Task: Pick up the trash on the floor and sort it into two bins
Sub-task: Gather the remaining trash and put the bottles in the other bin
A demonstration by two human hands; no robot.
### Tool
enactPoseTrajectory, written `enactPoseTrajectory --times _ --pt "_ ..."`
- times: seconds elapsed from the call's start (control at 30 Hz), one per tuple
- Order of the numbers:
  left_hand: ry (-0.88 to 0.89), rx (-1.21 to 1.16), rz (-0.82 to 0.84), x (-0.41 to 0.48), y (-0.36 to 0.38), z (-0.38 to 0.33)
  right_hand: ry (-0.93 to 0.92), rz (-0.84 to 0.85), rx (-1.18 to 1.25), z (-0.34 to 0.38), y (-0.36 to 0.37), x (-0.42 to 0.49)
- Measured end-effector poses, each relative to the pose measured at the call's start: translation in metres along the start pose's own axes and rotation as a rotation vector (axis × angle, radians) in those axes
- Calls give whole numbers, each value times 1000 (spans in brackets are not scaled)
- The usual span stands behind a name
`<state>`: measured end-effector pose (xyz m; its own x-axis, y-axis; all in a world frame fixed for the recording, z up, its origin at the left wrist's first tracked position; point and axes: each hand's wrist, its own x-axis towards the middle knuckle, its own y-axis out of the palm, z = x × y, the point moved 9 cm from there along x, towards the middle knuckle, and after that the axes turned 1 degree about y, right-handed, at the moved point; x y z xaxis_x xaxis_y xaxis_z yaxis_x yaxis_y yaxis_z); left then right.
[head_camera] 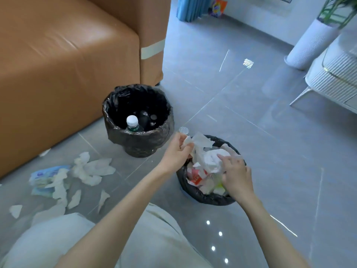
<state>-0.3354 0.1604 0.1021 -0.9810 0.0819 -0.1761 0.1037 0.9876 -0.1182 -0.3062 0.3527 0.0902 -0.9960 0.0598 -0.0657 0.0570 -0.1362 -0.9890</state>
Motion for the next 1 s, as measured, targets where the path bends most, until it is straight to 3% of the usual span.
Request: enactPoseTrajectory --times 0.07,0.13,0.23,0.33,0.43,0.57,0.8,1.0 --pt "-51 -78 -3 4 9 13 104 38 49 -11 7 -7" --pt "-101 -112 13 6 17 29 169 -86 244 -20 -2 -13" --pt "-164 -27 119 3 31 49 58 -204 494 -9 -13 -16" --pt "-158 89 261 -7 50 59 -103 -209 448 18 -13 -19" --pt "-137 208 272 -8 55 61 -118 -68 408 30 10 -13" --pt "-164 192 107 -2 32 55 -159 144 394 47 46 -7" --pt "-259 132 -45 -5 -14 76 -219 252 60 50 102 13" --pt "-228 174 -73 -9 -32 68 -168 633 -86 26 158 18"
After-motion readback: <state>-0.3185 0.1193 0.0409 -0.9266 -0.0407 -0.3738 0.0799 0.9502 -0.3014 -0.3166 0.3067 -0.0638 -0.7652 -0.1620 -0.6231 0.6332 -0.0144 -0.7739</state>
